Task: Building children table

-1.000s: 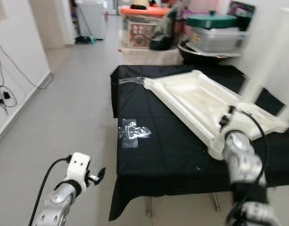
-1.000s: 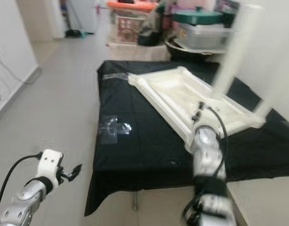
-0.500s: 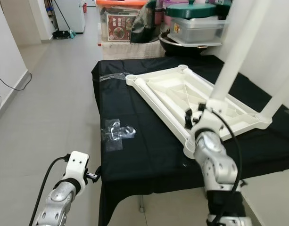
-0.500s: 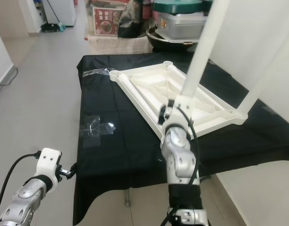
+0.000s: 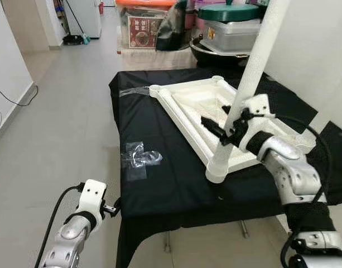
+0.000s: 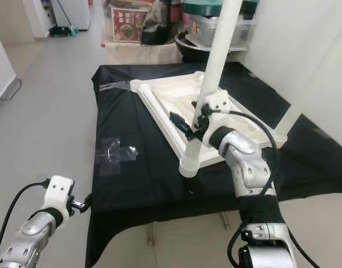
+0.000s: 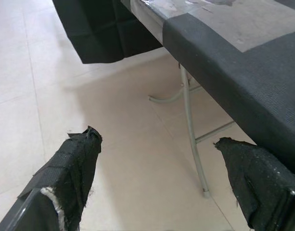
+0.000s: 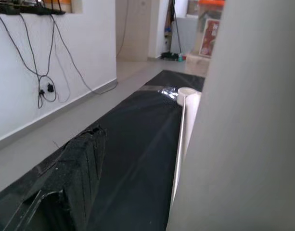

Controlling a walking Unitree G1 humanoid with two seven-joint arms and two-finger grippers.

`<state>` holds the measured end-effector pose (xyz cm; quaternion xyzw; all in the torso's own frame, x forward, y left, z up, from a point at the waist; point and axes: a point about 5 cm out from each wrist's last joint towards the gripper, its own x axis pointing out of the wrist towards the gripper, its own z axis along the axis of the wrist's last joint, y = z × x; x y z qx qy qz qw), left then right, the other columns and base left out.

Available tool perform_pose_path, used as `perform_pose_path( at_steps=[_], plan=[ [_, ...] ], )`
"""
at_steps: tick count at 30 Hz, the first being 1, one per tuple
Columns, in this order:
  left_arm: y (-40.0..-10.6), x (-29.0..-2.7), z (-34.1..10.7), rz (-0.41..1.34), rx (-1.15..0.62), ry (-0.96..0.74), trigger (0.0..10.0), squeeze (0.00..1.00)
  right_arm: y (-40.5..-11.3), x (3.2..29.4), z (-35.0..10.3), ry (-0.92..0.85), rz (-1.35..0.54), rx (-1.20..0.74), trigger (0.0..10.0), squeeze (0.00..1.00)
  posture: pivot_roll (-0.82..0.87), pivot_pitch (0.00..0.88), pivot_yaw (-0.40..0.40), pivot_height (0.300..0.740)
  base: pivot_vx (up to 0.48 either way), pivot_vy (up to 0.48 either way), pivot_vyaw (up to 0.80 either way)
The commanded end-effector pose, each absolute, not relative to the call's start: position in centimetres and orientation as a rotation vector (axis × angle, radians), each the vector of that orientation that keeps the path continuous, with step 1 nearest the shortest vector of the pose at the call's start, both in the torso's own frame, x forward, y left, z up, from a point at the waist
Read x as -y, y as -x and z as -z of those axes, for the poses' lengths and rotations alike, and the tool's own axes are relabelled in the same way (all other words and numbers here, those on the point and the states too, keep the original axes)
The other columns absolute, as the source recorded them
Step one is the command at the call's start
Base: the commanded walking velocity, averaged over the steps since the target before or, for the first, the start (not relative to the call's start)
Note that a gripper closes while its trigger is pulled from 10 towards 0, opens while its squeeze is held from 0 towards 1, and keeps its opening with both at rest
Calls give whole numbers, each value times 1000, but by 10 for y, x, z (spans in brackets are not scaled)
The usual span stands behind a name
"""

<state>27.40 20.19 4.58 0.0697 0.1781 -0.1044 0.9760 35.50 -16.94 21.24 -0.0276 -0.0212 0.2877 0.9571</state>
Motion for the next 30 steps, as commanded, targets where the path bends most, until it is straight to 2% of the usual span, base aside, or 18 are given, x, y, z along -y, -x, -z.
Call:
perform_pose_path(
  at_steps=[1, 2, 3, 4, 8, 11, 13, 16, 17, 18, 19, 21, 24, 25, 27, 28, 29, 30],
  plan=[
    [-277, -196, -48, 227, -350, -134, 10000, 0, -362, 144, -195, 62, -641, -26, 8588, 0, 42, 0, -84, 740, 0, 0, 0],
    [-277, -195, -49, 230, -345, -133, 10000, 0, -364, 140, -194, 60, -663, -25, 8588, 0, 42, 0, -84, 740, 0, 0, 0],
    [-277, -194, -51, 231, -341, -133, 10000, 0, -367, 136, -193, 51, -673, -23, 2784, 0, 50, 0, -91, 740, 0, 0, 0],
    [-277, -195, -52, 229, -334, -130, 10000, 0, -373, 137, -192, 23, -642, -24, 0, 0, 52, 0, -92, 740, 0, 0, 0],
    [-276, -198, -53, 222, -329, -128, 10000, 0, -379, 145, -189, 21, -555, -25, 0, 0, 52, 0, -92, 740, 0, 0, 0],
    [-274, -199, -54, 216, -327, -127, 10000, 0, -389, 169, -184, 3, -237, -89, 0, 0, 51, 0, -99, 740, 0, 0, 0],
    [-272, -200, -52, 211, -330, -124, 10000, 0, -381, 197, -176, -17, 175, -140, 0, 0, 43, 0, -93, 740, 0, 0, 0],
    [-271, -199, -51, 213, -335, -121, 10000, 0, -363, 197, -183, -19, 370, -64, 0, 0, 41, 0, -82, 740, 0, 0, 0],
    [-271, -198, -50, 219, -337, -121, 10000, 0, -355, 173, -191, -31, 300, -25, 2392, 0, 31, 0, -72, 740, 0, 0, 0],
    [-271, -198, -50, 224, -339, -121, 10000, 0, -350, 155, -196, -42, 234, 0, 2392, 0, 31, 0, -72, 740, 0, 0, 0],
    [-272, -197, -50, 230, -340, -121, 10000, 0, -344, 136, -203, -60, 180, 25, 10000, 0, 26, 0, -69, 740, 0, 0, 0],
    [-274, -196, -51, 236, -340, -123, 10000, 0, -336, 105, -212, -117, 56, 57, 10000, 0, 23, 0, -68, 740, 0, 0, 0],
    [-274, -196, -51, 238, -339, -124, 10000, 0, -334, 98, -215, -142, 27, 69, 10000, 0, 23, 0, -69, 740, 0, 0, 0],
    [-275, -196, -52, 238, -338, -124, 10000, 0, -333, 95, -221, -149, 5, 93, 10000, 1000, 24, 0, -69, 740, 0, 0, 0],
    [-276, -196, -53, 239, -335, -124, 10000, 0, -339, 102, -235, -111, -10, 119, 10000, 1000, 23, 0, -69, 740, 0, 0, 0],
    [-276, -196, -53, 239, -335, -123, 10000, 0, -345, 109, -244, -87, -37, 130, 10000, 733, 20, 0, -72, 740, 0, 0, 0],
    [-275, -197, -53, 239, -335, -123, 10000, 0, -348, 115, -253, -74, -63, 141, 10000, 0, 20, 0, -72, 740, 0, 0, 0],
    [-274, -197, -52, 239, -337, -122, 10000, 0, -348, 121, -261, -56, -78, 153, 10000, 0, 15, 0, -73, 740, 0, 0, 0]
  ],
)
